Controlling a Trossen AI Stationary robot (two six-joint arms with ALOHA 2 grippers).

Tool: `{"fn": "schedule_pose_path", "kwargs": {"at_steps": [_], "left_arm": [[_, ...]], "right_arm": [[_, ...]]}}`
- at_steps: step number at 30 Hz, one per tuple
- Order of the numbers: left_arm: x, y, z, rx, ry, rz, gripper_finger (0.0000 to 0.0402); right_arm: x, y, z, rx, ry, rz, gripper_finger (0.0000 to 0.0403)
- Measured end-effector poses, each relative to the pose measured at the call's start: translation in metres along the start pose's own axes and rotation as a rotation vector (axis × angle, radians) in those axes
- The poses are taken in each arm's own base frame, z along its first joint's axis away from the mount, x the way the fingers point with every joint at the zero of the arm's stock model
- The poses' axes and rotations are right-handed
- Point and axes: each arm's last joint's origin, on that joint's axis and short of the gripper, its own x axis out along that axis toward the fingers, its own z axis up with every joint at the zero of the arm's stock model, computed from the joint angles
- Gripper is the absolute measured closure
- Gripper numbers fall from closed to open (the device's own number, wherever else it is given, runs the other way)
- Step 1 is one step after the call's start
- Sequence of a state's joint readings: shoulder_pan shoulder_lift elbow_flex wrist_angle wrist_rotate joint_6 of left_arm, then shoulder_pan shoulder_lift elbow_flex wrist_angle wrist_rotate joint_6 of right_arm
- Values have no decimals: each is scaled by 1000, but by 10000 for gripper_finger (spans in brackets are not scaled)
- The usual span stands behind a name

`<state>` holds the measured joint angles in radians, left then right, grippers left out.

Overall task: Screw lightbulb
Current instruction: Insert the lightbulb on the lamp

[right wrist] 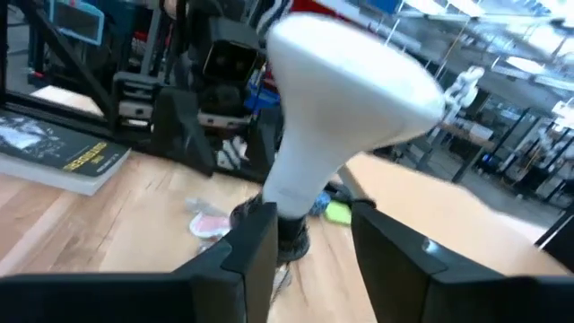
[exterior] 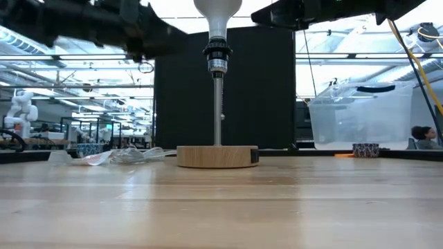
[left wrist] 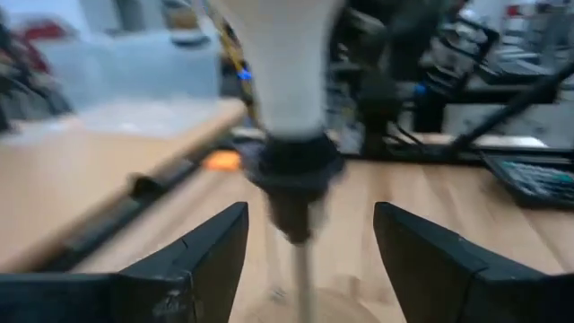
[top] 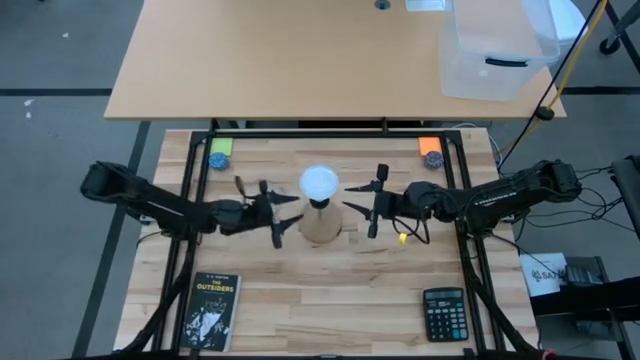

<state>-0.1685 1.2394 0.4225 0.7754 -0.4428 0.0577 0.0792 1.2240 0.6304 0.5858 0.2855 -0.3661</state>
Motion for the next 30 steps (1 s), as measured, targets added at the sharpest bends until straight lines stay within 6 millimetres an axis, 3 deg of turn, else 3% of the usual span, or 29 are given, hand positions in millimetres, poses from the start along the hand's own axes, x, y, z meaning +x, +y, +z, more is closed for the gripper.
{"fn": "schedule_pose_path", "kwargs": {"at_steps": [6, 14, 17, 23, 30], "left_arm": [[-21, 8, 32, 81, -135, 82, 202], [-29, 13, 50, 137, -265, 120, 345], [-30, 14, 53, 131, -293, 128, 390], [-27, 13, 75, 133, -378, 56, 399], [-5, 10, 79, 167, -268, 7, 400]], "right_arm": [[0, -3, 8, -31, -76, -32, 318], [-1, -9, 16, -18, -170, -81, 394], [-2, -11, 20, -14, -206, -96, 400], [0, -13, 26, -5, -256, -121, 402], [16, -18, 27, 19, -235, -150, 402]]}}
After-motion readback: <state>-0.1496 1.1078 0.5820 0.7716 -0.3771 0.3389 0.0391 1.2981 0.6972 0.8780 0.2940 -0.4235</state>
